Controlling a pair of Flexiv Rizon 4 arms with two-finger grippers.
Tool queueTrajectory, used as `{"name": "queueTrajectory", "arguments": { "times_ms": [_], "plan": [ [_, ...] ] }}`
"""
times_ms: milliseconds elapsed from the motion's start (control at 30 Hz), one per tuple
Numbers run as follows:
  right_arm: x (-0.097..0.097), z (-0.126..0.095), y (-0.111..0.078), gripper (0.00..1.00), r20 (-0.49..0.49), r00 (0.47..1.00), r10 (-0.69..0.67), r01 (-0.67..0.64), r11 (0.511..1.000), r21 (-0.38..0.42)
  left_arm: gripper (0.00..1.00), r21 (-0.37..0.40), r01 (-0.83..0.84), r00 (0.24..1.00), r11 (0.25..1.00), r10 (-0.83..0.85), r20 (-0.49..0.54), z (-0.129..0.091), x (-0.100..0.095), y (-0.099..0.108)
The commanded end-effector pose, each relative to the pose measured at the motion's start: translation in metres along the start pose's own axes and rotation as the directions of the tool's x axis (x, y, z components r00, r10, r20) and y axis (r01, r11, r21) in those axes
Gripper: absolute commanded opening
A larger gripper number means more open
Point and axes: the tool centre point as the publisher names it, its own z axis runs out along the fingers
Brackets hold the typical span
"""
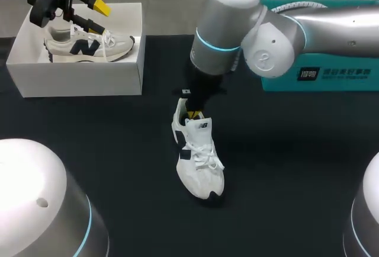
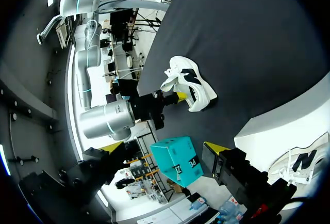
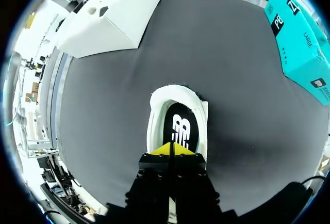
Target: Take the shoe out of the shoebox, open the shoe tongue, remove and reinsert the insole, then place the shoe into the shoebox
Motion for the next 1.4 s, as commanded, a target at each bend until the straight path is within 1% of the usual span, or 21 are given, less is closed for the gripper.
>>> {"name": "queueTrajectory", "arguments": {
  "times_ms": [33,233,300,467,667,800,1000,1100,1200,1400],
  "plan": [
    [0.009,0.025,0.012,0.00,0.019,1.000,-0.008,0.007,0.999,0.032,1.00,0.001,-0.001,1.000,1.000,0.001,-0.004,0.000,0.000,0.000],
    [0.007,0.043,0.014,0.00,0.067,0.998,-0.003,-0.001,0.998,0.057,1.00,0.001,-0.001,1.000,1.000,0.001,-0.004,0.000,0.000,0.000],
    [0.006,0.046,0.013,0.00,0.066,0.998,-0.003,-0.001,0.998,0.058,1.00,0.001,-0.001,1.000,1.000,0.001,-0.004,0.000,0.000,0.000],
    [0.007,0.055,0.014,0.00,0.108,0.994,-0.012,0.004,0.997,0.075,1.00,0.001,-0.001,1.000,1.000,0.001,-0.004,0.000,0.000,0.000],
    [0.006,0.065,0.011,0.00,0.122,0.992,-0.009,-0.002,0.996,0.093,1.00,0.001,-0.001,1.000,1.000,0.001,-0.004,0.000,0.000,0.000],
    [0.005,0.060,0.007,0.00,0.141,0.990,0.000,-0.014,0.995,0.096,1.00,0.001,-0.001,1.000,1.000,0.001,-0.004,0.000,0.000,0.000],
    [0.004,0.033,0.002,0.00,0.202,0.979,0.009,-0.022,0.998,0.065,1.00,0.001,-0.001,1.000,1.000,0.001,-0.004,0.000,0.000,0.000],
    [0.002,0.025,0.001,0.00,0.231,0.973,0.005,-0.015,0.999,0.038,1.00,0.001,-0.001,1.000,1.000,0.001,-0.004,0.000,0.000,0.000],
    [-0.002,0.025,0.001,0.00,0.261,0.965,0.003,-0.009,1.000,0.022,1.00,0.001,-0.001,1.000,1.000,0.001,-0.004,0.000,0.000,0.000],
    [-0.003,0.040,0.004,0.00,0.293,0.956,-0.003,0.003,1.000,-0.002,1.00,0.001,-0.001,1.000,1.000,0.001,-0.004,0.000,0.000,0.000]
  ]
}}
